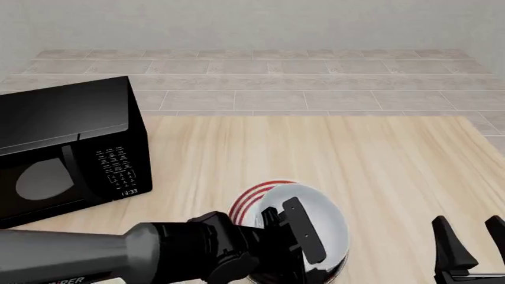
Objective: Pick up the white bowl and put it on the plate.
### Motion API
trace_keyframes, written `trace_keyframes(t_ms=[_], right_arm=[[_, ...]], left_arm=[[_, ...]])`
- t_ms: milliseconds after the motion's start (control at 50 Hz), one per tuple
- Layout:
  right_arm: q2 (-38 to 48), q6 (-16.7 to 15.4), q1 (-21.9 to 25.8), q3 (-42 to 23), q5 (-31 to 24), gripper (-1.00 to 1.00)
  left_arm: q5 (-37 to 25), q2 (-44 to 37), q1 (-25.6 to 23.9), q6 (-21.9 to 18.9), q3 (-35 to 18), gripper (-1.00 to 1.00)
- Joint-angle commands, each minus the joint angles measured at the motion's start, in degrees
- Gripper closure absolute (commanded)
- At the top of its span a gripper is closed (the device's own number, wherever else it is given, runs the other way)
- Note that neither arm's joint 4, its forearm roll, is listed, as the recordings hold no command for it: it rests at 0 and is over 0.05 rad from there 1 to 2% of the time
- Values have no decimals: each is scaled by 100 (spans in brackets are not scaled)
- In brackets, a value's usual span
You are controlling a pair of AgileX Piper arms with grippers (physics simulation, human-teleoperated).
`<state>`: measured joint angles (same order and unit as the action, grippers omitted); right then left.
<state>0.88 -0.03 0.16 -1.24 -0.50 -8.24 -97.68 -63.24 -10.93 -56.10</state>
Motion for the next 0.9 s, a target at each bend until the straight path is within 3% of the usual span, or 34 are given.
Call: trace_keyframes(t_ms=[20,420,900], right_arm=[[0,0,0,0,0,-100],[0,0,0,0,0,-100],[0,0,0,0,0,-100]], left_arm=[[-18,-1,4,14,-38,-100],[-154,168,-31,2,-1,-100],[-1065,1343,-5,-355,134,-100]])
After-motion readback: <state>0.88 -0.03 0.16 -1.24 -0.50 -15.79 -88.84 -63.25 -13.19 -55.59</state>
